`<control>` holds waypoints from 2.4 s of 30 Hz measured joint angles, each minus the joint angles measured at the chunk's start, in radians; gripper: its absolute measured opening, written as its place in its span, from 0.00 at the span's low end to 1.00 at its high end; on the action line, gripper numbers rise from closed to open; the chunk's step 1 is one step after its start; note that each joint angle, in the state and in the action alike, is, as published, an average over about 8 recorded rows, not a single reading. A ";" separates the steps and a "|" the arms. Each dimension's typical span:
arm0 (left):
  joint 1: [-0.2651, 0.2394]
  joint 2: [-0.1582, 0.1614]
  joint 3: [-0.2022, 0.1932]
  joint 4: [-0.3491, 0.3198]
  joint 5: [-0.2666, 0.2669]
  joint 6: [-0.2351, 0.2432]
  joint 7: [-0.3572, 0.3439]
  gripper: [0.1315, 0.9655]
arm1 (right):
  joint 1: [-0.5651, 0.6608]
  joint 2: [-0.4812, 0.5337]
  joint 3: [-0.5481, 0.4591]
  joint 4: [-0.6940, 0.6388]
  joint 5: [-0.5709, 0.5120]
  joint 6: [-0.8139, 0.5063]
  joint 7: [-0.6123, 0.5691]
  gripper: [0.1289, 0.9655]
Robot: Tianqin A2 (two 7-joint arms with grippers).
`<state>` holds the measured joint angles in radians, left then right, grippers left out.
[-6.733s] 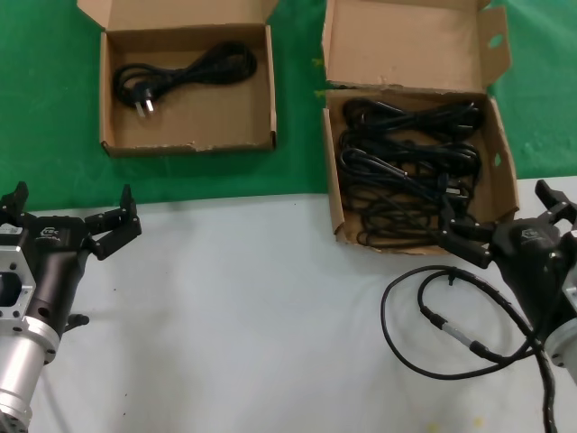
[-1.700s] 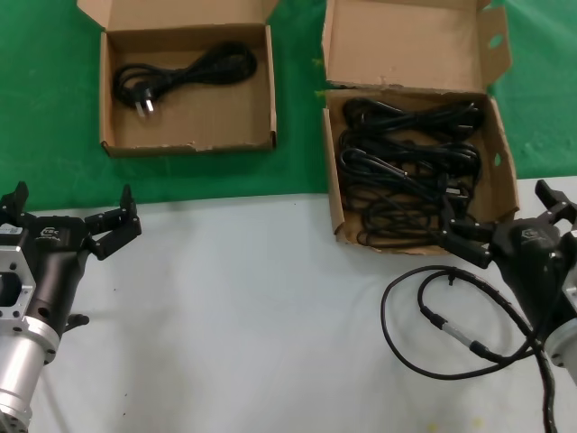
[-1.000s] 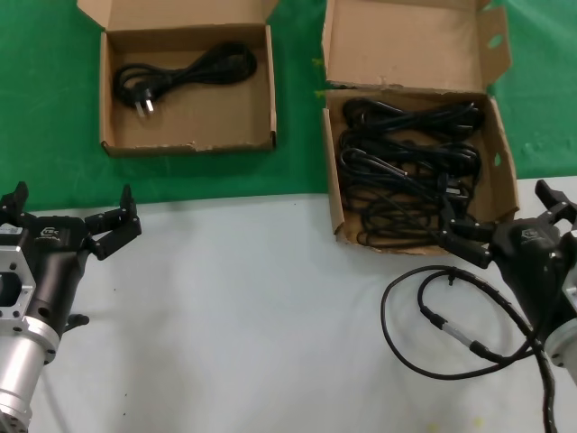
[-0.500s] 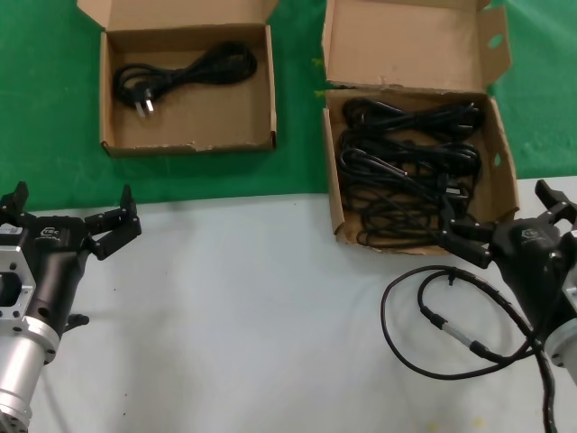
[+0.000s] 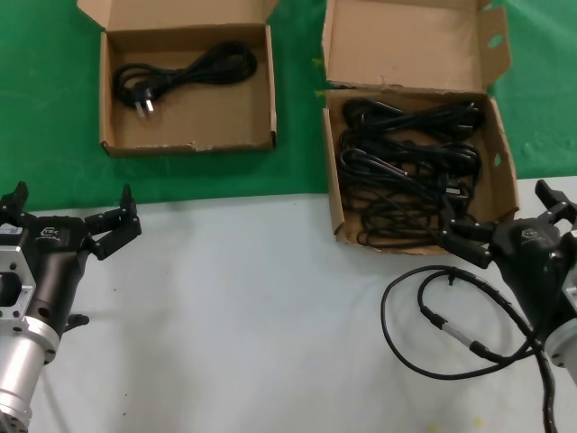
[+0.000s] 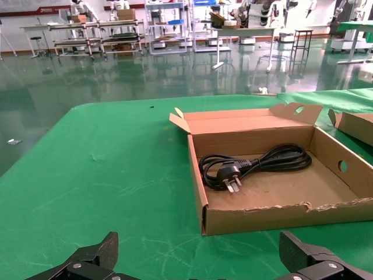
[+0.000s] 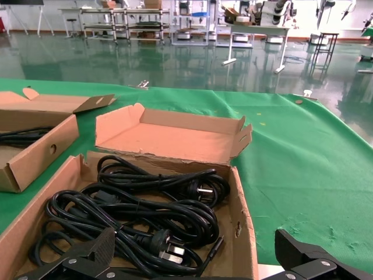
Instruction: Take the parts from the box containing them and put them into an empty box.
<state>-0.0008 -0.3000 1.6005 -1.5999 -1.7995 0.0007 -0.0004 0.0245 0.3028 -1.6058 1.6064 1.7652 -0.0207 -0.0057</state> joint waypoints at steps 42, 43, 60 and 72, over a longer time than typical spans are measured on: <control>0.000 0.000 0.000 0.000 0.000 0.000 0.000 1.00 | 0.000 0.000 0.000 0.000 0.000 0.000 0.000 1.00; 0.000 0.000 0.000 0.000 0.000 0.000 0.000 1.00 | 0.000 0.000 0.000 0.000 0.000 0.000 0.000 1.00; 0.000 0.000 0.000 0.000 0.000 0.000 0.000 1.00 | 0.000 0.000 0.000 0.000 0.000 0.000 0.000 1.00; 0.000 0.000 0.000 0.000 0.000 0.000 0.000 1.00 | 0.000 0.000 0.000 0.000 0.000 0.000 0.000 1.00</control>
<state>-0.0008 -0.3000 1.6005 -1.5999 -1.7995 0.0007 -0.0004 0.0245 0.3028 -1.6058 1.6064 1.7652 -0.0207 -0.0057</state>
